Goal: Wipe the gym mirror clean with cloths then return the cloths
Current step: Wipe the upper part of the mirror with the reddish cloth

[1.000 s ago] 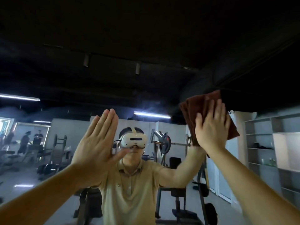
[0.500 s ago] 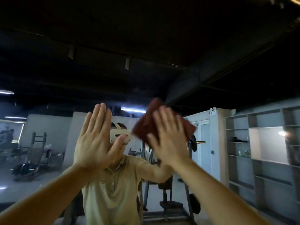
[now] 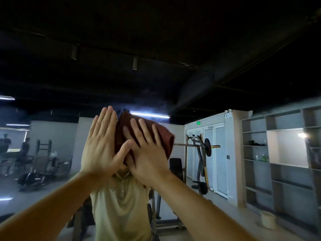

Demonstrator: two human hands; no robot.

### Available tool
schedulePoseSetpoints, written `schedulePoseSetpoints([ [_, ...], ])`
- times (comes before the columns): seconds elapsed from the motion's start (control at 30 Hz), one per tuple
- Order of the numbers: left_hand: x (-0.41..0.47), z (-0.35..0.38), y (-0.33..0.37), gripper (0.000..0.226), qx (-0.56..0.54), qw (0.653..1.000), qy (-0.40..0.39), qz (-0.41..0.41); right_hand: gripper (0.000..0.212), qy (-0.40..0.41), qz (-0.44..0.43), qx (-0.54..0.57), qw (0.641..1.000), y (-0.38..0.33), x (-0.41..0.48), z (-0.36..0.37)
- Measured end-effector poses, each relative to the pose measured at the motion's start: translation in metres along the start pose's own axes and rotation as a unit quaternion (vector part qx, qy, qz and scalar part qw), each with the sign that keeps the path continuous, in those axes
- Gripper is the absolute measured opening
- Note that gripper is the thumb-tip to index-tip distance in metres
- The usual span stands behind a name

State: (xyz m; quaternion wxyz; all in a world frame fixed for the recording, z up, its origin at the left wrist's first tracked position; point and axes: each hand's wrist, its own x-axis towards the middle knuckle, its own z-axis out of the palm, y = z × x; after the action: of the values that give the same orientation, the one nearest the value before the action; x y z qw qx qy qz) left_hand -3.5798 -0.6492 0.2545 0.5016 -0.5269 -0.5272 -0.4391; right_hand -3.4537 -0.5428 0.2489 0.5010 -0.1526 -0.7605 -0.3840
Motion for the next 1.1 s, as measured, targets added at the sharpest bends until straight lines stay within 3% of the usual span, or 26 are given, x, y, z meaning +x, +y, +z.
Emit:
schedulePoseSetpoints([
  [0.07,-0.001,-0.002,0.001,0.094,-0.001,1.0,-0.006,0.003,0.073,-0.015,-0.037,-0.015,0.999,0.035,-0.007,-0.006],
  [0.1,-0.001,-0.002,0.001,0.093,0.006,1.0,-0.011,0.005,0.072,-0.015,-0.001,-0.033,0.999,0.057,-0.008,-0.011],
  [0.17,-0.002,-0.001,0.0,0.091,0.027,0.999,-0.022,0.011,0.071,0.017,0.155,-0.061,0.986,0.104,-0.008,-0.021],
  [0.27,-0.001,0.003,-0.001,0.096,0.057,0.997,-0.039,0.015,0.076,0.057,0.41,-0.03,0.91,0.145,0.004,-0.035],
  [0.33,-0.001,0.004,-0.002,0.1,0.061,0.997,-0.044,0.015,0.074,0.075,0.467,-0.008,0.881,0.126,0.024,-0.035],
  [0.4,-0.002,0.005,-0.003,0.099,0.049,0.998,-0.038,0.016,0.072,0.094,0.402,-0.01,0.911,0.08,0.041,-0.026],
  [0.5,-0.002,0.002,-0.006,0.093,0.009,1.0,-0.018,0.014,0.069,0.063,0.159,-0.007,0.985,0.003,0.044,-0.006],
  [0.6,-0.003,-0.003,-0.003,0.089,-0.025,1.0,-0.008,0.002,0.073,0.005,-0.053,-0.031,0.998,0.016,0.016,-0.005],
  [0.67,-0.004,-0.005,-0.001,0.088,-0.011,1.0,-0.018,0.007,0.071,-0.004,-0.032,-0.05,0.998,0.067,-0.003,-0.012],
  [0.73,-0.004,-0.004,0.0,0.09,0.016,0.999,-0.033,0.009,0.068,0.017,0.122,-0.068,0.99,0.118,-0.02,-0.022],
  [0.83,-0.004,0.0,0.0,0.094,0.053,0.997,-0.046,0.011,0.071,0.062,0.389,-0.038,0.918,0.148,-0.017,-0.033],
  [0.9,-0.005,0.003,0.0,0.096,0.064,0.997,-0.046,0.011,0.066,0.089,0.467,-0.013,0.88,0.123,0.009,-0.033],
  [0.93,-0.006,0.003,-0.001,0.096,0.061,0.997,-0.043,0.014,0.064,0.099,0.459,-0.01,0.883,0.102,0.023,-0.031],
  [1.0,-0.005,0.004,-0.004,0.091,0.043,0.998,-0.031,0.026,0.064,0.116,0.368,-0.009,0.922,0.05,0.044,-0.019],
  [1.1,-0.004,0.001,-0.009,0.083,-0.024,0.999,-0.005,0.022,0.064,0.06,0.123,0.01,0.991,-0.017,0.035,-0.004],
])
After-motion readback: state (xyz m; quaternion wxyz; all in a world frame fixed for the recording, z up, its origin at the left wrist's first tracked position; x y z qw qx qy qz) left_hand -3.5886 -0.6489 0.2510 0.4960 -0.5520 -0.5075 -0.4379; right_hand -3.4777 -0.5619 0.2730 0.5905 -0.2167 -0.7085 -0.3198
